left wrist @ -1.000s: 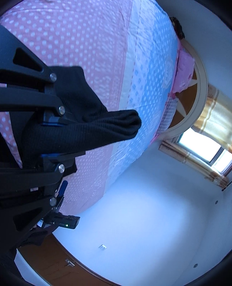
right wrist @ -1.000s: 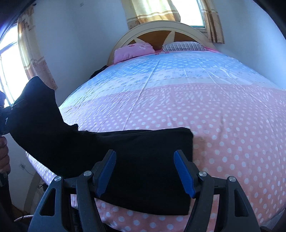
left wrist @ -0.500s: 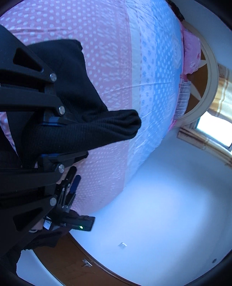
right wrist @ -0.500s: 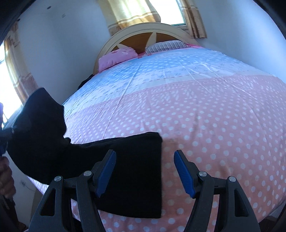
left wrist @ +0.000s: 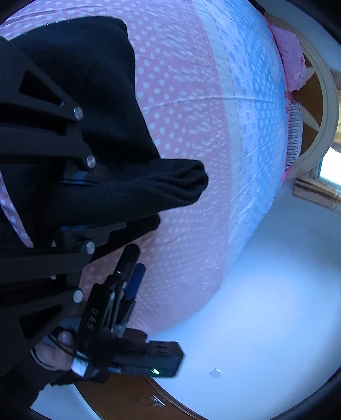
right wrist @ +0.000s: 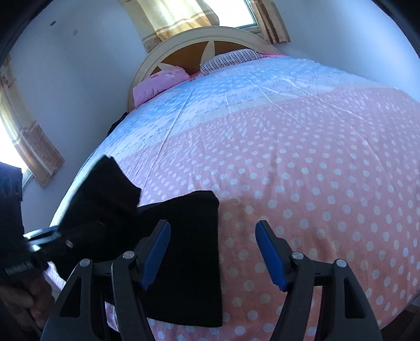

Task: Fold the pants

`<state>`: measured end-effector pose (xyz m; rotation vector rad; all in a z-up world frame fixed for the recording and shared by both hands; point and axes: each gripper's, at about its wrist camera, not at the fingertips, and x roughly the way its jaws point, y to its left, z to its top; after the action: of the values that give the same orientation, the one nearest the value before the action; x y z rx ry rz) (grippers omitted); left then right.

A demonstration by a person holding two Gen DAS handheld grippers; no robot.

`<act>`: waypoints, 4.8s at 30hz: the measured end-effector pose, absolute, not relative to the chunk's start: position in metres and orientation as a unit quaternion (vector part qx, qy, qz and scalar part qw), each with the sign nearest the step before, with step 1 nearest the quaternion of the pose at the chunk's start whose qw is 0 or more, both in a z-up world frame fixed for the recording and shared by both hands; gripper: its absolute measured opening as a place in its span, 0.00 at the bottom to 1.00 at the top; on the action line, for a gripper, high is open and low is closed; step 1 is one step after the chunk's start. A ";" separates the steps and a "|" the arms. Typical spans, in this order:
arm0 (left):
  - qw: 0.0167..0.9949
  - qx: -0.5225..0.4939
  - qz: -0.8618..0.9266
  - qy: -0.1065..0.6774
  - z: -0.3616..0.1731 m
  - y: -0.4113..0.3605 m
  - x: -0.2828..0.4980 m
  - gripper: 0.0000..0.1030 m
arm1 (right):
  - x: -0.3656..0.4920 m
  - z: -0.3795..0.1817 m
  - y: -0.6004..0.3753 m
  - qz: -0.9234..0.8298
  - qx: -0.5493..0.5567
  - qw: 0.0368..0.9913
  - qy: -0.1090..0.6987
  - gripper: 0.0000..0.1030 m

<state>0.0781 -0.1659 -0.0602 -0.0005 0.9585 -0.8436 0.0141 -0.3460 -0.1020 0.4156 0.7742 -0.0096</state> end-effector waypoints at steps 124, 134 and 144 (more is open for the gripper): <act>0.904 0.027 -0.208 0.372 -0.129 0.016 0.025 1.00 | 0.218 -0.149 -0.061 0.268 -0.036 0.790 0.550 0.09; 0.919 -0.013 -0.170 0.356 -0.105 0.035 0.024 1.00 | 0.151 -0.070 -0.147 0.252 0.035 0.863 0.436 0.52; 0.900 0.061 -0.219 0.371 -0.105 -0.022 0.022 1.00 | 0.054 -0.118 -0.217 0.201 0.007 0.860 0.469 0.53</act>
<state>0.0222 -0.0217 -0.1048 0.1252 0.7679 -0.4541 0.0536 -0.2168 -0.1177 0.0152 0.9836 0.4215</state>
